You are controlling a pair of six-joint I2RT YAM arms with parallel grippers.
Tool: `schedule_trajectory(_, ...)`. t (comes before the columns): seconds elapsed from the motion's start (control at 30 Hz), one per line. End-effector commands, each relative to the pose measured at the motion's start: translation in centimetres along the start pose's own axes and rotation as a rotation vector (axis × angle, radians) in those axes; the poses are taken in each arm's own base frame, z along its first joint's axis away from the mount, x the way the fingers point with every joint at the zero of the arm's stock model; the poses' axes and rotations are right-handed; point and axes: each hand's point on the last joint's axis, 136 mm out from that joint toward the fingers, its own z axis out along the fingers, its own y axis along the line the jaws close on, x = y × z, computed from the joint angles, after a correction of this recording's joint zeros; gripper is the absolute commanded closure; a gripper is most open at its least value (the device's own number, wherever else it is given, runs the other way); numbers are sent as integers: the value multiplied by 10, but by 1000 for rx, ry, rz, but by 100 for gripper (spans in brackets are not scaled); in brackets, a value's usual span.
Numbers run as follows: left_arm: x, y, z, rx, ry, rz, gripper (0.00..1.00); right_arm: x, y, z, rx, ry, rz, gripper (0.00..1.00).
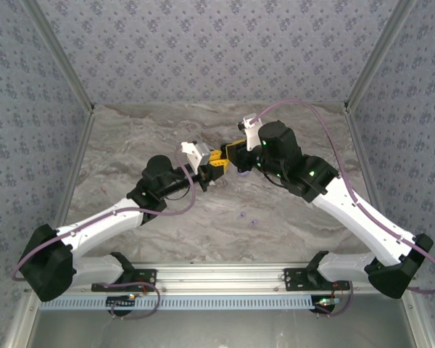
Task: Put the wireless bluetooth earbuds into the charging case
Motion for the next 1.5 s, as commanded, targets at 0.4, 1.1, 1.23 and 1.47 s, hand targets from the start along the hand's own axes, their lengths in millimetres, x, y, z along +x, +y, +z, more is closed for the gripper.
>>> schedule_trajectory(0.4, -25, 2, 2, -18, -73, -1, 100, 9, -6, 8, 37, 25, -13, 81)
schedule_trajectory(1.1, -33, 9, 3, -48, -110, -52, 100, 19, -2, 15, 25, 45, -42, 81)
schedule_trajectory(1.23, -34, 8, 4, -46, -115, -48, 100, 19, -6, 14, 48, 67, -2, 81)
schedule_trajectory(1.47, -33, 10, 5, -56, -119, -31, 100, 21, -11, 13, 89, 103, 24, 81)
